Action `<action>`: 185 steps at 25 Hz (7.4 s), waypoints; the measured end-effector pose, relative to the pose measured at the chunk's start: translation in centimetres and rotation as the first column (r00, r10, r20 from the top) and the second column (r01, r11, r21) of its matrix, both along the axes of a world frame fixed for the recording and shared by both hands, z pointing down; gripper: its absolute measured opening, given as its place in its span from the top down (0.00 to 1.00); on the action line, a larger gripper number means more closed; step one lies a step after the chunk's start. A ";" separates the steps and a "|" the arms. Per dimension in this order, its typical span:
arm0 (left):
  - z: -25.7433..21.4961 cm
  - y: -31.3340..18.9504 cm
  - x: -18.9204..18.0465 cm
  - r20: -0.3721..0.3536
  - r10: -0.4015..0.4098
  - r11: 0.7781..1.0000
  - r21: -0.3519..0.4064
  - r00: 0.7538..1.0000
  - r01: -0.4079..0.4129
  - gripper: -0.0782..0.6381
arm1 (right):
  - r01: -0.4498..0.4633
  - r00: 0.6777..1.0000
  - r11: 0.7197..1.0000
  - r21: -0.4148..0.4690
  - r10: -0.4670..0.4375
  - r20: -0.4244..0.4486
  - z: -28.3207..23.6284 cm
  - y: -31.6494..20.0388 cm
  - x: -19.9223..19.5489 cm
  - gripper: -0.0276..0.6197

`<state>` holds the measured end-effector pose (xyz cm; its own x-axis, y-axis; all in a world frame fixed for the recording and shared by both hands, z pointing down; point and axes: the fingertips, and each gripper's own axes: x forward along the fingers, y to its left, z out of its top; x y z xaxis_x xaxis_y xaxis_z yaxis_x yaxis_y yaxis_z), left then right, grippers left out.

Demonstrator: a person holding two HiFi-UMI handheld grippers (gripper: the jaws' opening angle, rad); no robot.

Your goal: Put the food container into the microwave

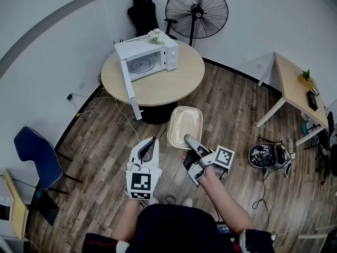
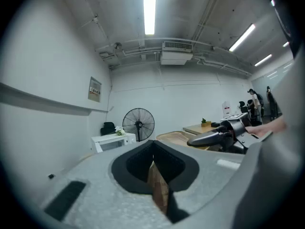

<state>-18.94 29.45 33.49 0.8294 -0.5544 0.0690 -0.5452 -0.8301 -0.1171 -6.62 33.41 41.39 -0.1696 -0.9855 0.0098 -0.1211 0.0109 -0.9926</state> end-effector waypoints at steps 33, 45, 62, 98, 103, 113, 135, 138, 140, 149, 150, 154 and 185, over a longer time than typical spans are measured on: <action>2.0 3.8 7.4 0.079 -0.144 0.989 0.033 0.986 0.142 0.87 | 0.117 0.992 0.993 -0.006 -0.117 0.042 2.7 2.3 7.6 0.65; 2.3 -6.4 9.9 0.072 -0.148 0.989 0.023 0.986 0.146 0.87 | 0.123 0.992 0.992 -0.013 -0.123 0.031 2.9 -8.6 9.7 0.65; 1.1 -24.6 12.8 0.066 -0.060 0.998 0.009 0.996 0.059 0.87 | 0.109 0.994 0.993 -0.049 -0.109 0.003 2.1 -27.0 10.9 0.65; 5.9 -42.9 22.3 0.148 -0.481 0.865 -0.077 0.864 0.495 0.87 | 0.573 0.819 0.803 -0.163 -0.569 0.072 7.7 -49.6 18.5 0.65; 7.7 -42.8 22.2 0.172 -0.512 0.840 -0.103 0.841 0.533 0.87 | 0.600 0.798 0.778 -0.185 -0.596 0.084 9.5 -50.0 18.4 0.65; 11.8 -44.1 21.7 0.204 -0.468 0.844 -0.187 0.860 0.503 0.87 | 0.592 0.805 0.772 -0.233 -0.580 0.124 13.1 -52.4 16.9 0.65; 21.1 -47.3 20.1 0.196 -0.396 0.799 -0.407 0.897 0.442 0.87 | 0.564 0.823 0.784 -0.260 -0.558 0.102 21.6 -62.3 14.7 0.65; 21.4 -47.6 20.1 0.195 -0.386 0.803 -0.411 0.902 0.432 0.87 | 0.565 0.821 0.787 -0.249 -0.566 0.074 22.1 -63.5 14.7 0.65; 21.3 -47.7 20.3 0.206 -0.370 0.815 -0.397 0.906 0.423 0.87 | 0.560 0.825 0.794 -0.238 -0.560 0.074 22.1 -64.2 14.8 0.65; 22.0 -47.5 21.1 0.279 -0.325 0.847 -0.340 0.904 0.410 0.87 | 0.554 0.831 0.804 -0.214 -0.551 0.080 22.2 -67.2 14.6 0.67; 22.1 -47.4 21.1 0.281 -0.323 0.847 -0.340 0.904 0.408 0.87 | 0.551 0.833 0.807 -0.210 -0.545 0.092 22.3 -67.5 14.6 0.67; 22.1 -47.3 21.0 0.288 -0.318 0.849 -0.337 0.903 0.407 0.87 | 0.548 0.836 0.811 -0.205 -0.541 0.097 22.2 -68.2 14.3 0.66; 21.8 -46.0 22.2 0.291 -0.288 0.868 -0.323 0.912 0.377 0.87 | 0.547 0.804 0.805 -0.229 -0.582 -0.124 22.8 -66.0 17.2 0.48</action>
<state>3.28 -16.57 55.34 0.5364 -0.6924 0.4825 -0.7918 -0.6108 0.0037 10.54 -32.57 64.23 -0.6733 -0.6936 0.2559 -0.3224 -0.0360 -0.9459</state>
